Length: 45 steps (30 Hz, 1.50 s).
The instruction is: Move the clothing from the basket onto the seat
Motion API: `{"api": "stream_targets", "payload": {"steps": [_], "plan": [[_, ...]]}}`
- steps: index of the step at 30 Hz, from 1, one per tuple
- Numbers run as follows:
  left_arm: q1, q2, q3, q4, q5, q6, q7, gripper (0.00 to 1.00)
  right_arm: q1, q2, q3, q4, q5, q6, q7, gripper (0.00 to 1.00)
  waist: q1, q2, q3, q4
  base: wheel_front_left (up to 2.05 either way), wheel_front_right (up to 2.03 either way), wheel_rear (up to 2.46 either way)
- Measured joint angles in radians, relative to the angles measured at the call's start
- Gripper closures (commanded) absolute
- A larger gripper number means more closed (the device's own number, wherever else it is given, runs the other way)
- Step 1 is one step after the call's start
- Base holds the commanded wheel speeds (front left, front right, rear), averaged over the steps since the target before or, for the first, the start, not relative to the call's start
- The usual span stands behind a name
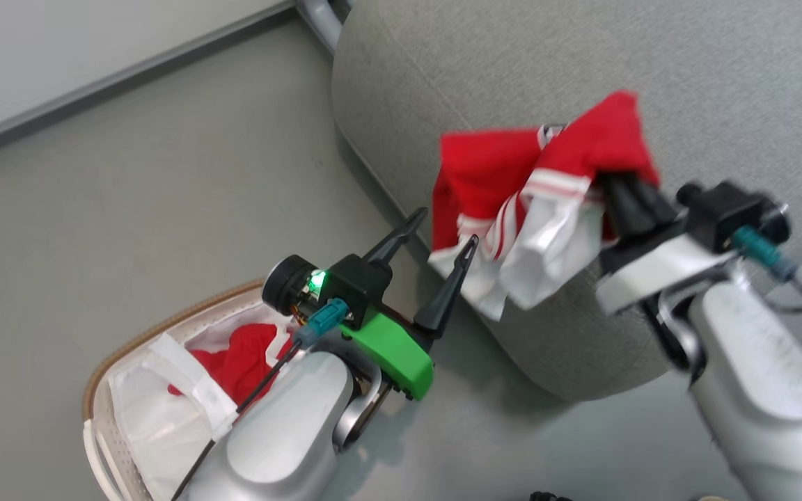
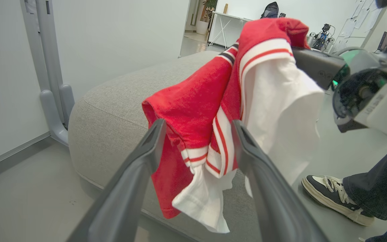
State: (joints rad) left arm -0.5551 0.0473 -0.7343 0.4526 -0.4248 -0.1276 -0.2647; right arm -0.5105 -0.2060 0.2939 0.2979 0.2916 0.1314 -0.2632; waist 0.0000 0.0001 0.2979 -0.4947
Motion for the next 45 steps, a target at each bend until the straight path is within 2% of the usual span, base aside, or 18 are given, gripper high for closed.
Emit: {"api": "stream_targets", "payload": {"steps": [9,21,29,35,36,37,38,45], "plan": [[-0.063,0.015,-0.018,0.019,0.023,-0.001,0.0,0.0,-0.248,-0.112,-0.12,0.064,-0.075,0.0,0.0,1.0,0.0,0.0,0.112,0.045,0.0,0.0,0.0],[-0.135,0.058,-0.024,0.008,0.033,-0.001,0.0,0.0,-0.459,-0.214,-0.354,0.273,-0.123,0.0,0.0,1.0,0.0001,0.0,0.274,0.134,0.0,0.0,0.0],[-0.152,0.064,-0.022,0.002,0.041,-0.001,0.0,0.0,-0.501,-0.25,-0.522,0.394,-0.191,0.0,0.0,1.0,0.0002,0.0,0.352,0.193,0.0,0.0,0.0],[-0.154,0.068,-0.011,0.003,0.041,-0.001,0.0,0.0,-0.486,-0.225,-0.641,0.442,-0.245,0.0,0.0,1.0,0.0002,0.0,0.399,0.222,0.0,0.0,0.0],[-0.155,0.069,-0.009,0.004,0.041,-0.001,0.0,0.0,-0.479,-0.217,-0.655,0.45,-0.252,0.0,0.0,0.9,0.0002,0.0,0.404,0.225,0.0,0.0,0.0],[-0.155,0.069,-0.007,0.006,0.041,-0.001,0.0,0.0,-0.468,-0.207,-0.669,0.458,-0.261,0.0,0.0,0.54,0.0002,0.0,0.409,0.227,0.0,0.0,0.0],[-0.155,0.07,-0.004,0.007,0.041,-0.001,0.0,0.0,-0.457,-0.194,-0.678,0.465,-0.269,0.0,0.0,0.0,0.0002,0.0,0.413,0.229,0.0,0.0,0.0],[-0.151,0.072,0.022,0.016,0.041,-0.001,0.0,0.0,-0.341,-0.109,-0.735,0.425,-0.273,0.0,0.0,0.0,0.0001,0.0,0.388,0.229,0.0,0.0,0.0]]}}
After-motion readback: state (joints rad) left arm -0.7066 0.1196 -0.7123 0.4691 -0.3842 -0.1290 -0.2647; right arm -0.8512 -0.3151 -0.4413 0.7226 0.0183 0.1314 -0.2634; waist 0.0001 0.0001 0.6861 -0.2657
